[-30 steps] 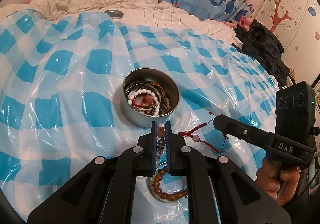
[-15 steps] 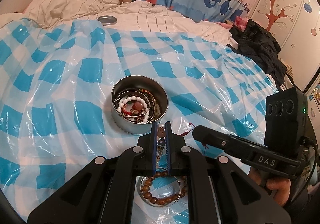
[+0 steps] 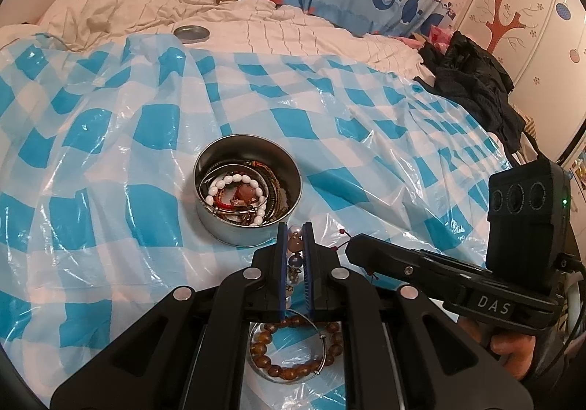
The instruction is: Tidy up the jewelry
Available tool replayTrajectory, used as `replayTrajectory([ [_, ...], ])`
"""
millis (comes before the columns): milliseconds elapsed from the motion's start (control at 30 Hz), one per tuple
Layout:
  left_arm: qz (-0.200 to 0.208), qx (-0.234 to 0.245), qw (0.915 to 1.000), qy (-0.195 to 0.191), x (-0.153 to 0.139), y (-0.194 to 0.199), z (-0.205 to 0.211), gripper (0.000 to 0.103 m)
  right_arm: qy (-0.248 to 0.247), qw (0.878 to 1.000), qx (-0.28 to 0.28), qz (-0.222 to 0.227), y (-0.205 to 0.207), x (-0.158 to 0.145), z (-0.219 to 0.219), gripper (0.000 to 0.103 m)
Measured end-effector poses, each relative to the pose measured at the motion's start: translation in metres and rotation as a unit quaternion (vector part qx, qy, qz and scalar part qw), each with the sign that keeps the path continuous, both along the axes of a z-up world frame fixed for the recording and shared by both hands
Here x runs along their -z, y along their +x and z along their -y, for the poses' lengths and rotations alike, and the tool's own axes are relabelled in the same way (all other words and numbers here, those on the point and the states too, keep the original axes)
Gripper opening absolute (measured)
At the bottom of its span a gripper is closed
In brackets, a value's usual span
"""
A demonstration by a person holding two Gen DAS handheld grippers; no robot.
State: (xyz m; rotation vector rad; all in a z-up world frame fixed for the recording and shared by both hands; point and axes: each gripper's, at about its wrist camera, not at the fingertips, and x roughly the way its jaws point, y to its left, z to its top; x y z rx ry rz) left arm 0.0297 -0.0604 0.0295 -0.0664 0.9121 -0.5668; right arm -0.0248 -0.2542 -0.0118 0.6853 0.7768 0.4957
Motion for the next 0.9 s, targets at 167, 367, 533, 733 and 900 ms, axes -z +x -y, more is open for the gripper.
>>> replayTrajectory([
  [167,0.000,0.000,1.0000,0.000,-0.0001,0.0003,0.0019,0.007,0.001,1.000,-0.001,0.001,0.0002,-0.0014,0.0000,0.004],
  [367,0.000,0.001,1.0000,0.000,-0.0001,0.0005,0.0020,0.007,0.002,1.000,-0.001,0.002,0.0001,-0.0020,0.0008,0.004],
  [533,0.000,0.001,1.0000,0.000,0.0001,0.0007,0.0021,0.007,0.002,1.000,-0.001,0.001,0.0001,-0.0018,0.0014,0.004],
  [733,0.000,0.001,1.0000,0.000,0.0002,0.0007,0.0021,0.007,0.002,1.000,-0.001,0.001,0.0000,-0.0018,0.0007,0.004],
  [900,0.000,0.001,1.0000,0.000,0.0003,0.0008,0.0023,0.007,0.003,1.000,-0.002,0.002,0.0001,-0.0030,0.0017,0.004],
])
